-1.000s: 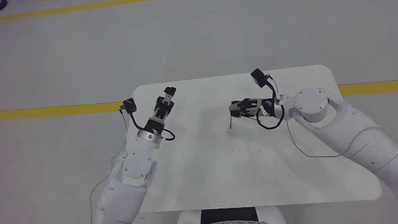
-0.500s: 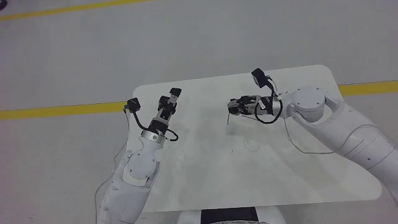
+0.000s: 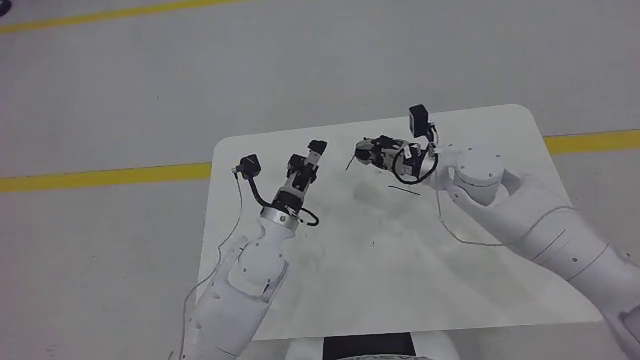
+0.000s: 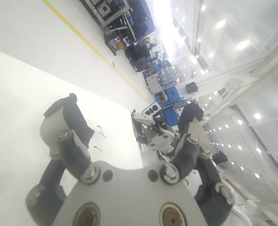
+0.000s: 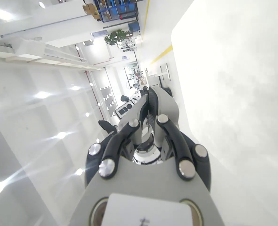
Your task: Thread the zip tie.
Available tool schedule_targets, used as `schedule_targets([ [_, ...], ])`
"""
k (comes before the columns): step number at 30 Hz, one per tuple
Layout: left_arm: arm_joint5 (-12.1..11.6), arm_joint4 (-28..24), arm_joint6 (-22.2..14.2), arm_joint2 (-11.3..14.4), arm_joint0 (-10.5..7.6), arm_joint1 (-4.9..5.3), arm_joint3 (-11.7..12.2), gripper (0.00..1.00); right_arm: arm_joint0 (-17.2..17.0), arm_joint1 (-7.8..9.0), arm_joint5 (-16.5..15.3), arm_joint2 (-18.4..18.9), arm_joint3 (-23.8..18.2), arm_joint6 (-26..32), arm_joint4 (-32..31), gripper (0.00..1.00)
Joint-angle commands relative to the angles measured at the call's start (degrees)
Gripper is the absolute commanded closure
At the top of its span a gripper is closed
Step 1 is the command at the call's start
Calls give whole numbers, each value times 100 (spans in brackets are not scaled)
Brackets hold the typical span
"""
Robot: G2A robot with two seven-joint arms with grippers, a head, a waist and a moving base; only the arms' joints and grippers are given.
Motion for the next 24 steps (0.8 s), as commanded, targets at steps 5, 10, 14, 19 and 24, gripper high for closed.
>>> schedule_targets([
  [5,-5,1,-5,-3,2,1,-1,0,1,-6,-6,-2,10,11,11,100],
  [10,20,-502,-272,-12,15,-15,51,0,-114,-28,-164,66,-37,-4,-84,100],
  [14,29,-1054,-613,27,4,-37,144,0,-164,-82,-185,75,-72,-69,-360,100],
  [19,-35,-1326,-709,137,-30,-71,215,0,-157,-168,-38,54,-22,-263,-702,100],
  [24,-156,-1614,-879,152,-57,-87,306,0,-187,-260,46,102,27,-343,-743,100],
])
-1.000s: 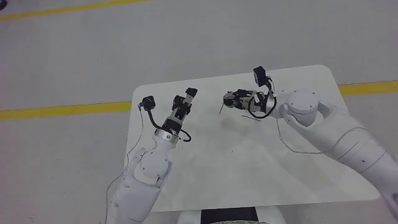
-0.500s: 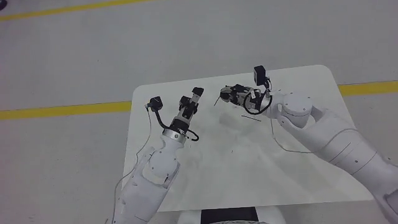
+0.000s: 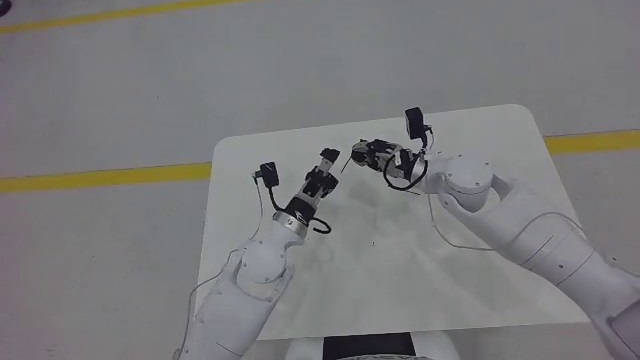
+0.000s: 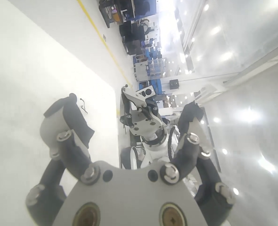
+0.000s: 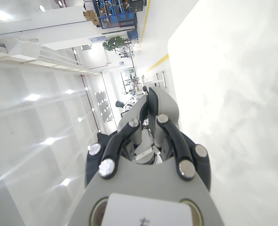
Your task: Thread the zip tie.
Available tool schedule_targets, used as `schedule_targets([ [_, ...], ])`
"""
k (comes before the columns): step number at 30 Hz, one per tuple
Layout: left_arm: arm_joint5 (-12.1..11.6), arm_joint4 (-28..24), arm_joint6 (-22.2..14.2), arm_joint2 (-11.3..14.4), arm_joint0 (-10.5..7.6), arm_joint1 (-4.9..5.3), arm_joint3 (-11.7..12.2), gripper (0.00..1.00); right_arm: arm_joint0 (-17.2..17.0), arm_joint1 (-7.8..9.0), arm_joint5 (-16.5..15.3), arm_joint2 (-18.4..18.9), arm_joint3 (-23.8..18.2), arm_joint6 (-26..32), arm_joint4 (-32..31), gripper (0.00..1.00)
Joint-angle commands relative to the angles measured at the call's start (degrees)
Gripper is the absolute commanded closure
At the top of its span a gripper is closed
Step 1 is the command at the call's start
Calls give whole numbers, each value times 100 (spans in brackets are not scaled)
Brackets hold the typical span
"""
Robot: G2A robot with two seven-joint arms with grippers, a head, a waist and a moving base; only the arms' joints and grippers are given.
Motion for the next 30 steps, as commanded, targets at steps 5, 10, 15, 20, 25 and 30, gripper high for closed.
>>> schedule_targets([
  [5,-57,-189,-126,42,-47,-19,95,0,-25,-103,11,30,31,-11,-153,100],
  [10,-86,-252,-122,69,-65,-33,128,16,-68,-173,-1,73,31,3,-313,100],
  [15,-115,-295,-114,89,-48,-42,146,33,-131,-234,-30,111,40,32,-436,100],
  [20,-134,-300,-126,94,-28,-46,150,50,-185,-294,-27,171,41,21,-564,100],
  [25,-134,-322,-151,77,-6,-45,161,57,-226,-357,-12,208,33,26,-656,100],
  [30,-126,-332,-159,80,-1,-48,154,63,-237,-429,10,215,68,77,-746,100],
])
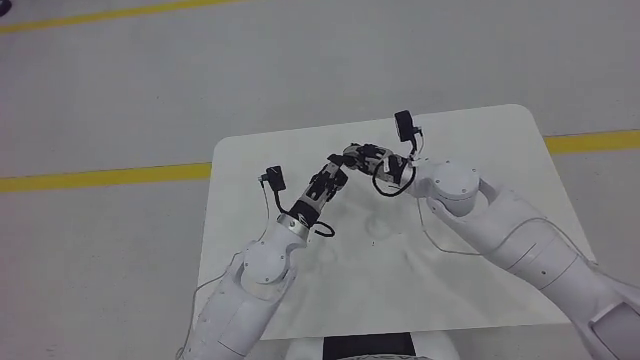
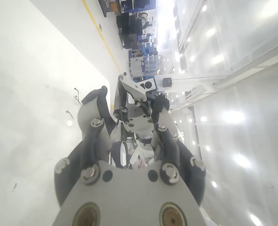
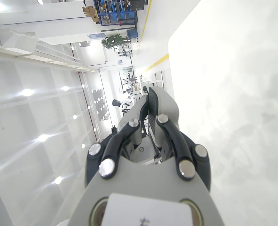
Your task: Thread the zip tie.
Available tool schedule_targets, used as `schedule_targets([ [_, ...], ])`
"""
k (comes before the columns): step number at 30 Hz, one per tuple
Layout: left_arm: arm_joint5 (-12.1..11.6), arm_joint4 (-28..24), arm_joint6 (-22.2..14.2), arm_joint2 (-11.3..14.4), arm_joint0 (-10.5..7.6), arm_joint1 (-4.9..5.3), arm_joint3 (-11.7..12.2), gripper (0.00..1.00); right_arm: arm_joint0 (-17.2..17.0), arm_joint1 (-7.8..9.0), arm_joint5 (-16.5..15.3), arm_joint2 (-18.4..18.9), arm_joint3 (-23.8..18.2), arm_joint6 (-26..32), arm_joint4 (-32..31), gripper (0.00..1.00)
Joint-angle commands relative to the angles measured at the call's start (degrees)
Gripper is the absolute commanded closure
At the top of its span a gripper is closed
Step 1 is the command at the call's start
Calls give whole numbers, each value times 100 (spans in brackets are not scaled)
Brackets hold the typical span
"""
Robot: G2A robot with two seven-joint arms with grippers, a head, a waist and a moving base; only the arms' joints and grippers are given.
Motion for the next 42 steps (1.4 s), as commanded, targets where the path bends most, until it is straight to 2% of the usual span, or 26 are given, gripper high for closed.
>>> schedule_targets([
  [1,0,4,5,9,1,-3,0,63,-4,-29,18,4,19,18,-41,100],
  [8,8,18,25,24,7,-10,11,65,-53,-100,55,81,48,77,-161,100],
  [12,13,29,33,30,1,-14,19,69,-100,-129,67,146,41,100,-238,100],
  [15,22,40,40,37,-5,-17,30,77,-138,-149,86,195,32,123,-289,100],
  [20,45,59,59,38,-5,-21,34,75,-196,-179,100,269,18,169,-375,100],
  [26,59,62,62,37,-2,-25,36,79,-257,-217,106,357,5,221,-480,100],
  [31,68,57,76,42,-5,-31,54,89,-306,-249,112,431,-10,258,-559,100],
  [34,69,50,80,46,-12,-34,81,100,-330,-266,119,468,-13,280,-589,100],
  [42,89,75,106,40,-21,-40,93,100,-389,-317,111,571,-36,338,-702,100],
])
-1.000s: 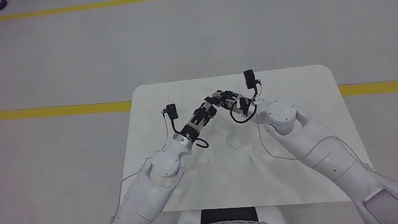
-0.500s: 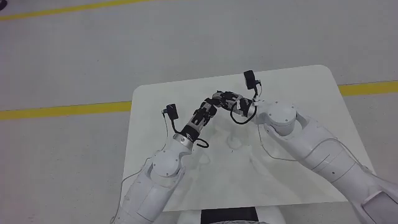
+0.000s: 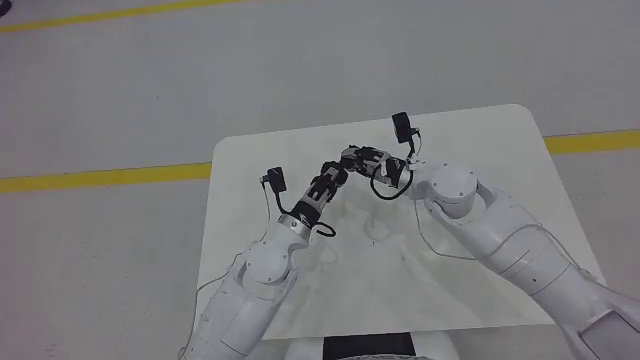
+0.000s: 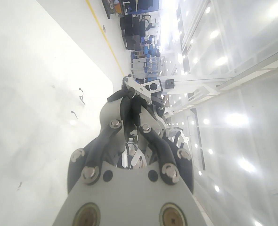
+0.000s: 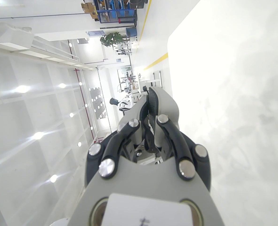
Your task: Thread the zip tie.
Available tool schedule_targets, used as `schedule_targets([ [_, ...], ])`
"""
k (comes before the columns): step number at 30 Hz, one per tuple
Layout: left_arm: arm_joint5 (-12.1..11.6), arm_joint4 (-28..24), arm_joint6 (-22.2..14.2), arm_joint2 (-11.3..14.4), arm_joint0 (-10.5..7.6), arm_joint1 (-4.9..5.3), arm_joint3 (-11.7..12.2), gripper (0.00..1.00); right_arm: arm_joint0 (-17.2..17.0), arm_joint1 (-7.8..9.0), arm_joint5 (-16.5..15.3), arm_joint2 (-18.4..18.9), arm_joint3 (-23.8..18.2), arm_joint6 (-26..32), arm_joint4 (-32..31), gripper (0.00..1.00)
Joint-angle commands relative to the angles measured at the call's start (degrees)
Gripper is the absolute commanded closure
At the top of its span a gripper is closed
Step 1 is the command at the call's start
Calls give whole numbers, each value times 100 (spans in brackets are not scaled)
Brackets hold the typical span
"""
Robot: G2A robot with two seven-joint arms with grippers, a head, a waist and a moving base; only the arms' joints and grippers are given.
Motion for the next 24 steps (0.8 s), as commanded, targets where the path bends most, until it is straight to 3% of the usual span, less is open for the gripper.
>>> schedule_targets([
  [1,2,10,9,-1,5,-1,7,100,-16,-11,3,25,-3,19,-26,100],
  [2,4,14,13,-2,6,-1,9,100,-21,-15,12,36,-3,18,-51,40],
  [3,4,14,18,-6,9,-2,8,100,-34,-21,29,50,-10,7,-80,0],
  [13,95,-397,-113,-241,110,20,-166,100,-283,54,59,510,-164,-26,-447,0],
  [24,449,-1182,-1078,-835,345,139,-374,100,-769,226,-283,1259,-383,238,-886,0],
])
